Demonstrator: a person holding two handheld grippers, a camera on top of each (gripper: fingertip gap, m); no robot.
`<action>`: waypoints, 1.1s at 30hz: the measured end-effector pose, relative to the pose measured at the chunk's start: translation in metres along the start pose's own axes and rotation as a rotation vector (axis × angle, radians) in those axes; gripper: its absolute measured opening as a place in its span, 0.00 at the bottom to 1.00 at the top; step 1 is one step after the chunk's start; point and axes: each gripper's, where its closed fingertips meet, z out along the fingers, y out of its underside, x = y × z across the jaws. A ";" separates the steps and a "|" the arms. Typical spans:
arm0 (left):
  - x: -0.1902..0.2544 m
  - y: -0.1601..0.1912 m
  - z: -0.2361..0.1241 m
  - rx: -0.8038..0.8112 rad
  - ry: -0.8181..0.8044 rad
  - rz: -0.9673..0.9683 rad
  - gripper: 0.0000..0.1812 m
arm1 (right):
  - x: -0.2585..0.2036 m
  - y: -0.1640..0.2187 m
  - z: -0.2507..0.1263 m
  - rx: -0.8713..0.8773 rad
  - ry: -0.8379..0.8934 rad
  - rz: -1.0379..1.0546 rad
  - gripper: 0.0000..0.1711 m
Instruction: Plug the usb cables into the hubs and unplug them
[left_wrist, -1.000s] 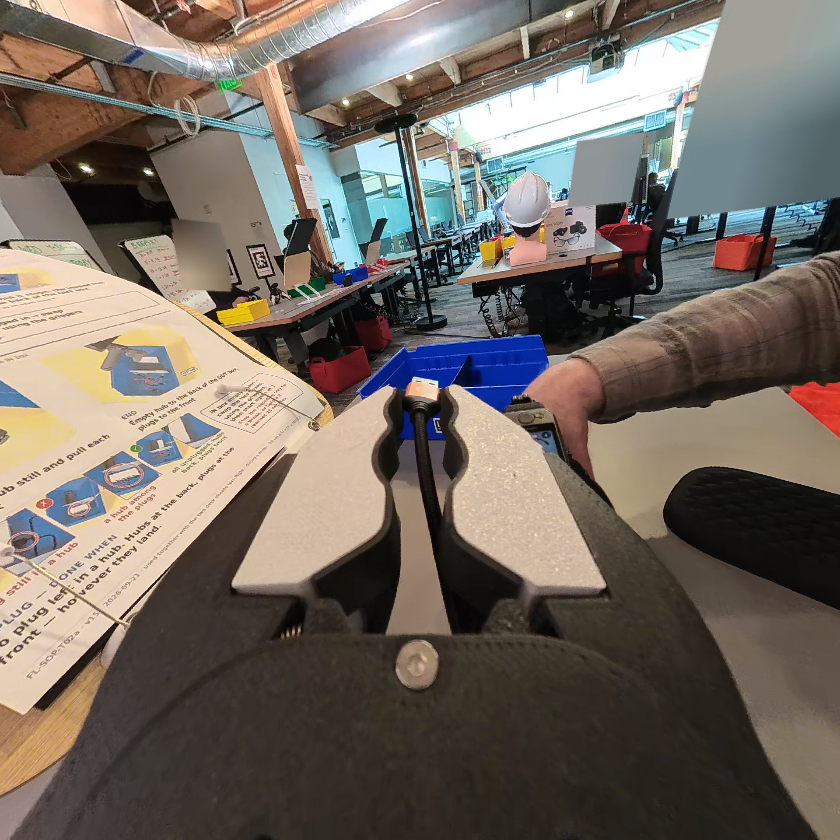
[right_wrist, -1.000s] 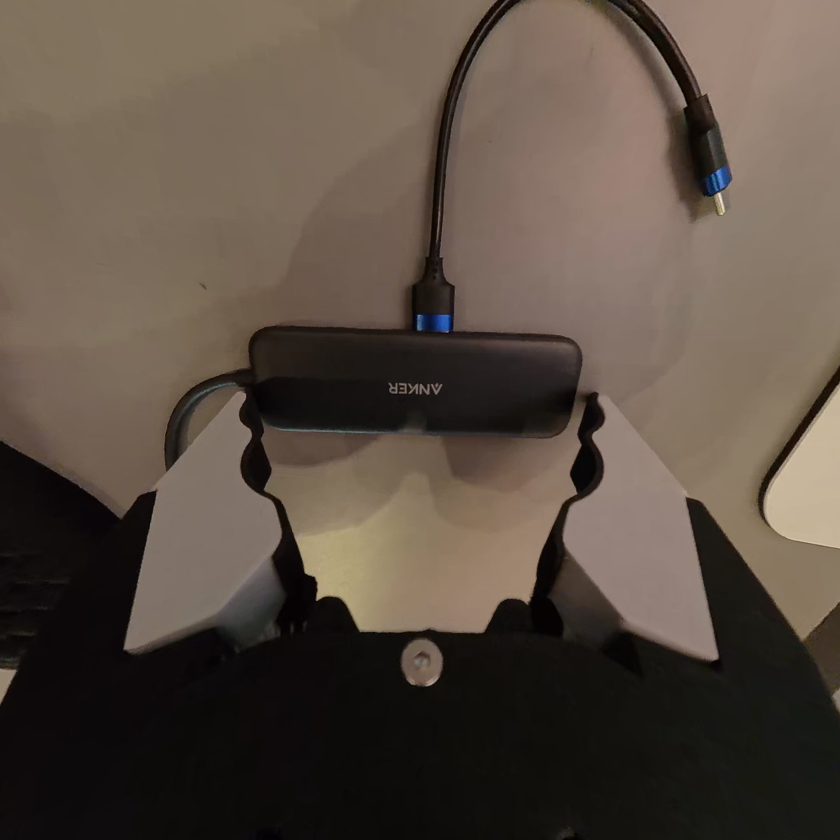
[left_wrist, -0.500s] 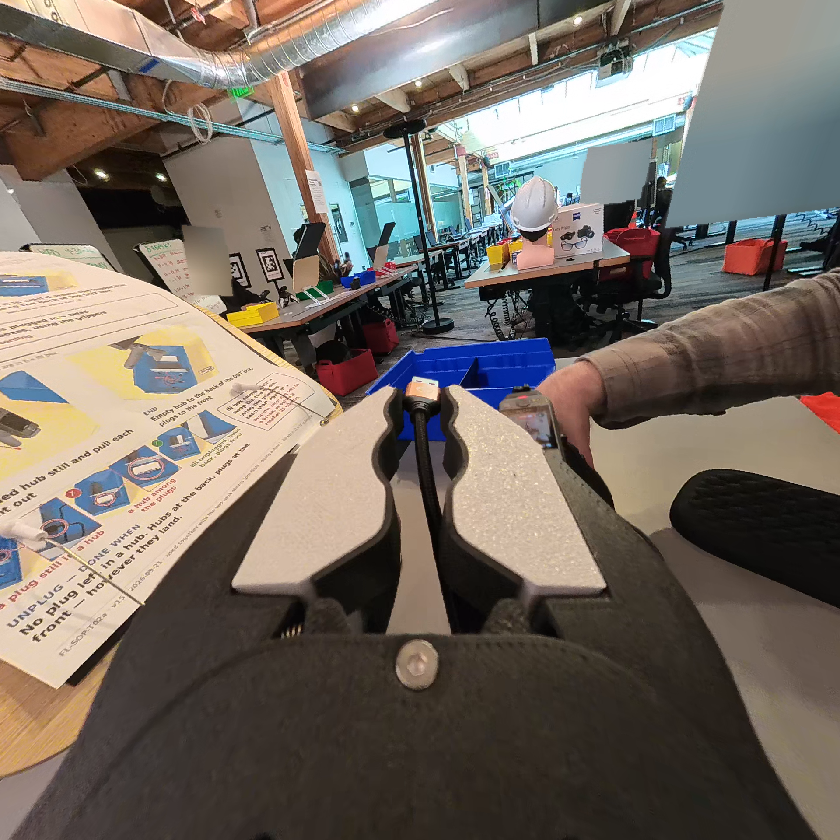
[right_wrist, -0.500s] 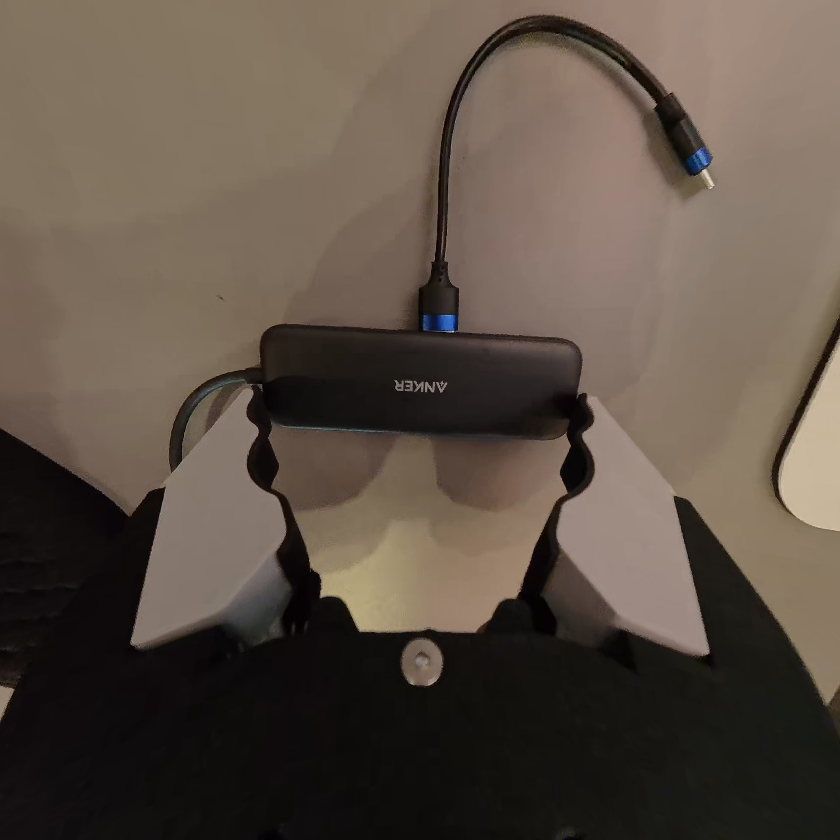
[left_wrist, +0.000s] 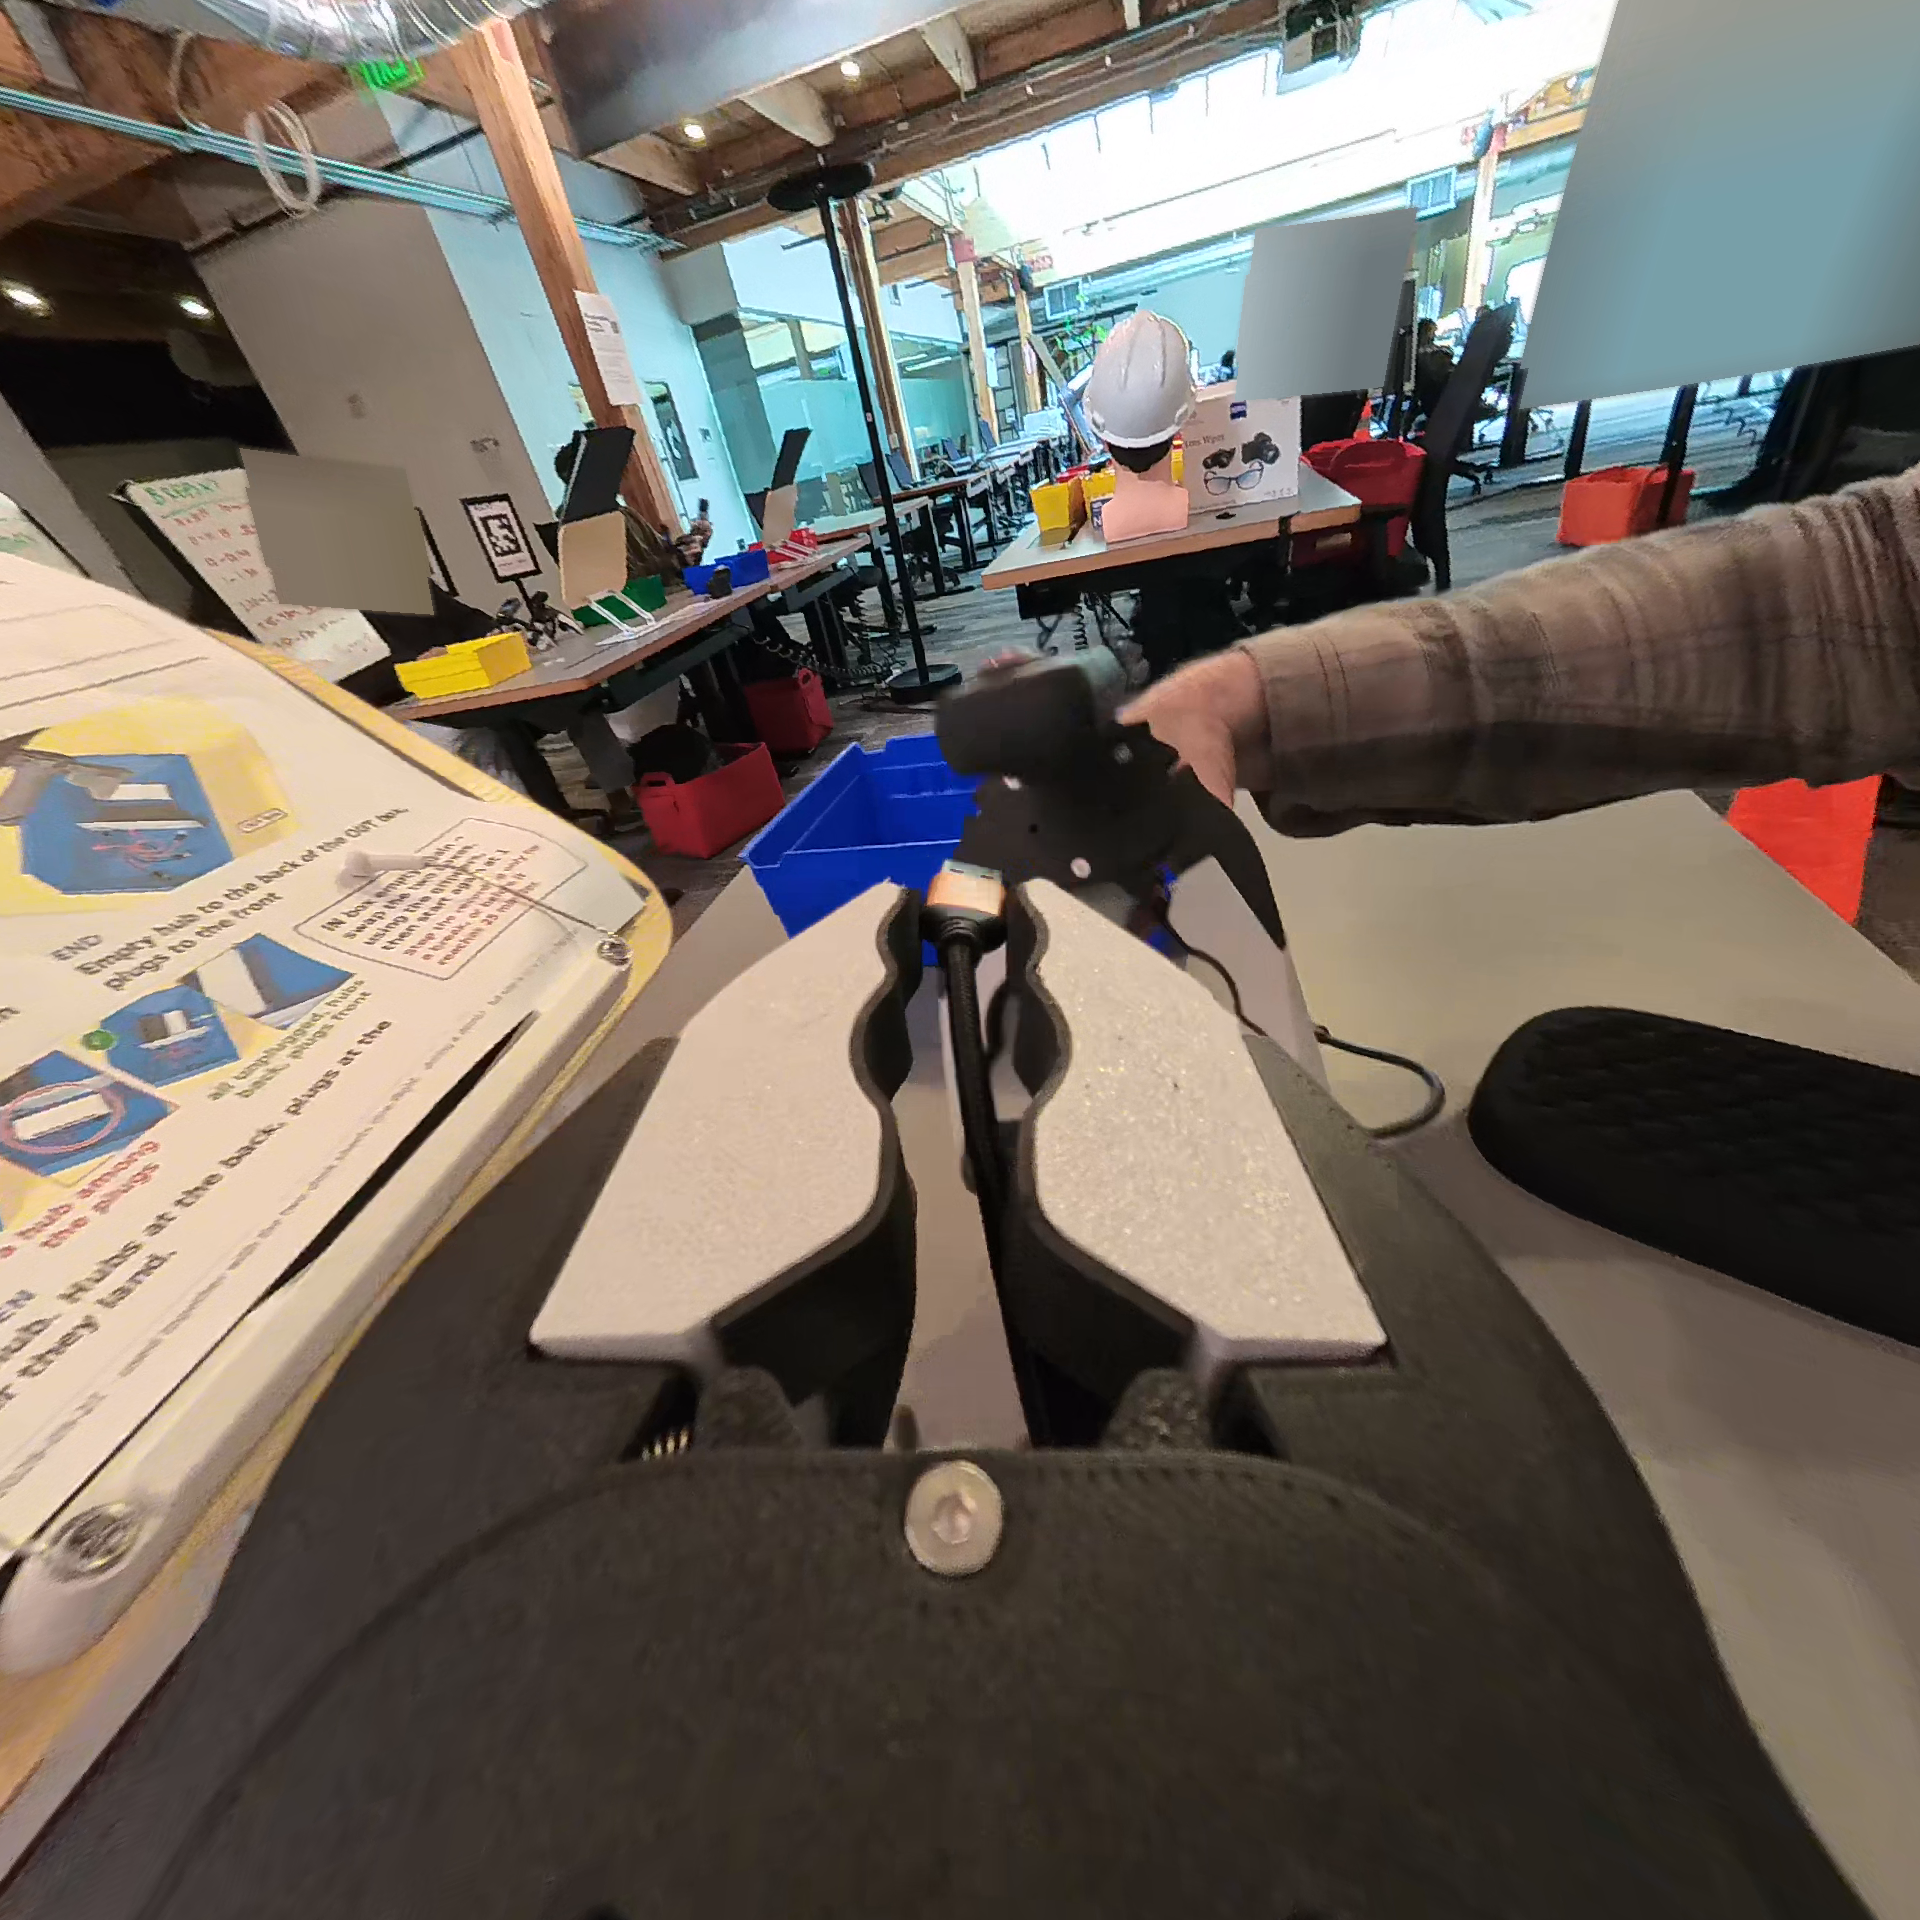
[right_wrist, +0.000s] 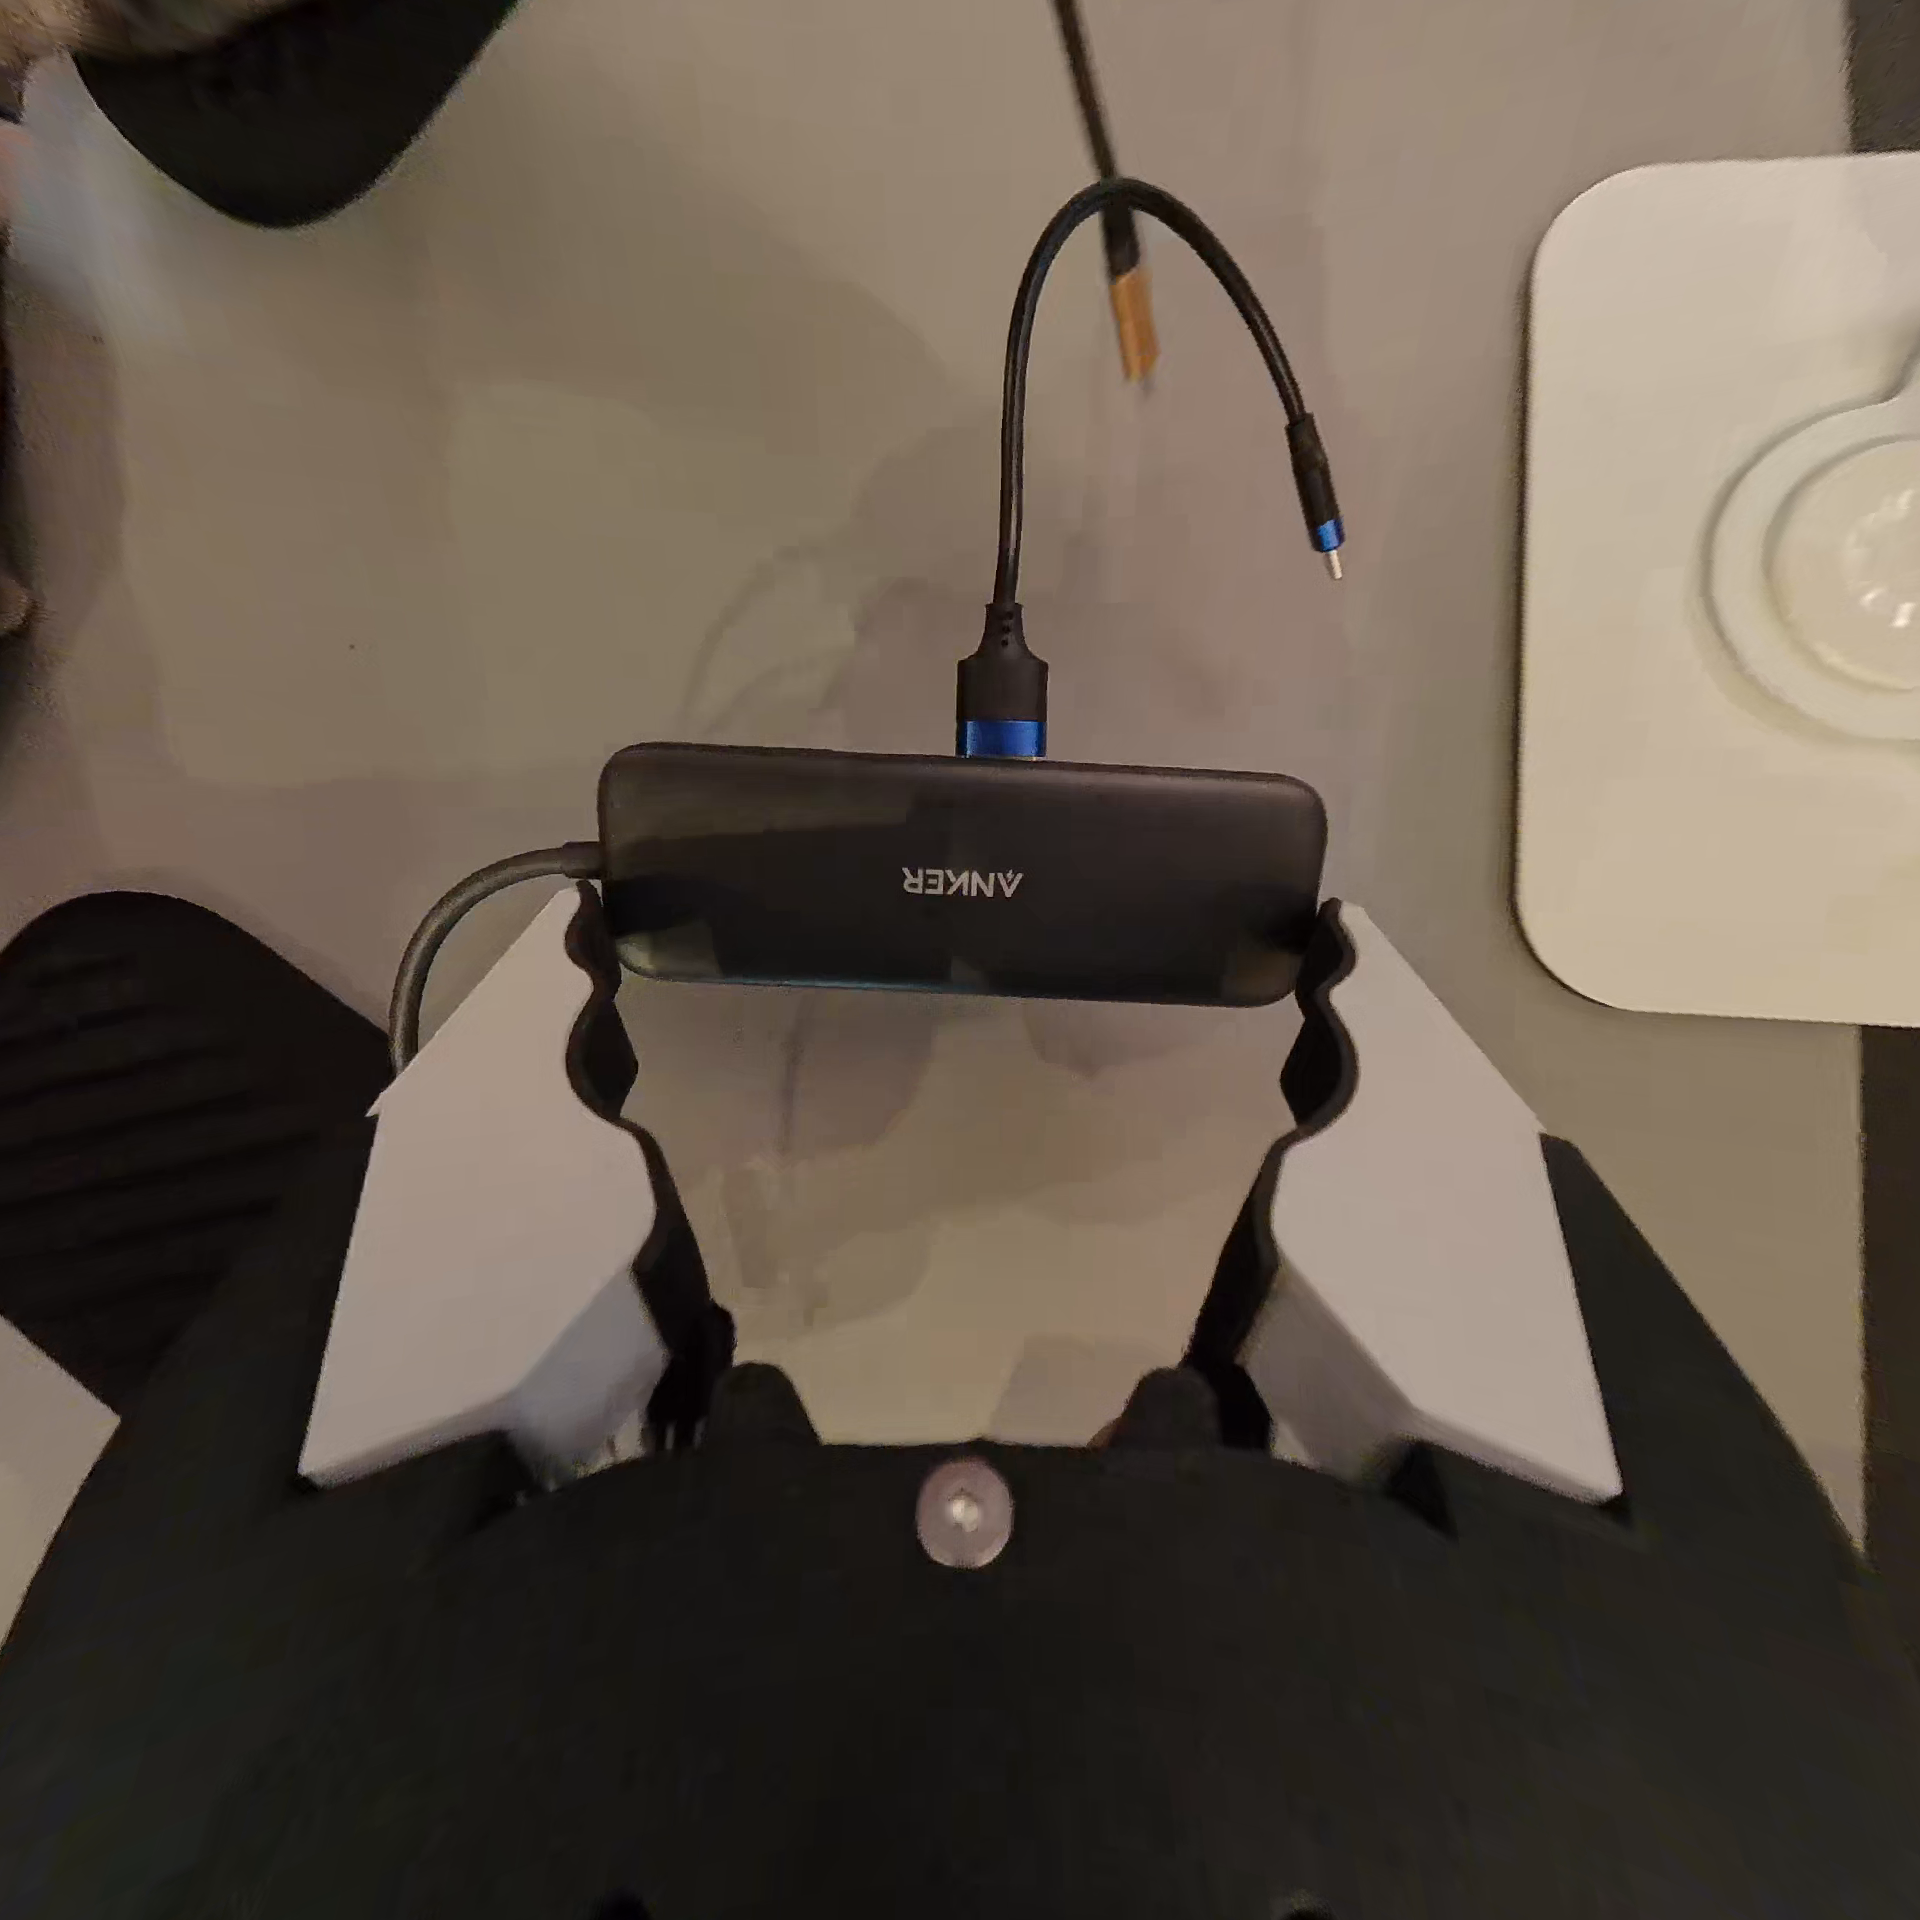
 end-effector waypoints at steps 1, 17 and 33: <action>0.003 0.001 0.004 -0.003 0.012 0.003 0.08 | 0.001 -0.002 -0.007 0.015 0.001 0.004 0.75; 0.045 0.019 0.049 -0.083 0.122 -0.022 0.08 | 0.008 -0.014 -0.077 0.129 0.086 -0.007 0.75; 0.044 0.036 0.080 -0.097 0.023 -0.090 0.09 | 0.003 -0.024 -0.101 0.168 0.107 -0.042 0.75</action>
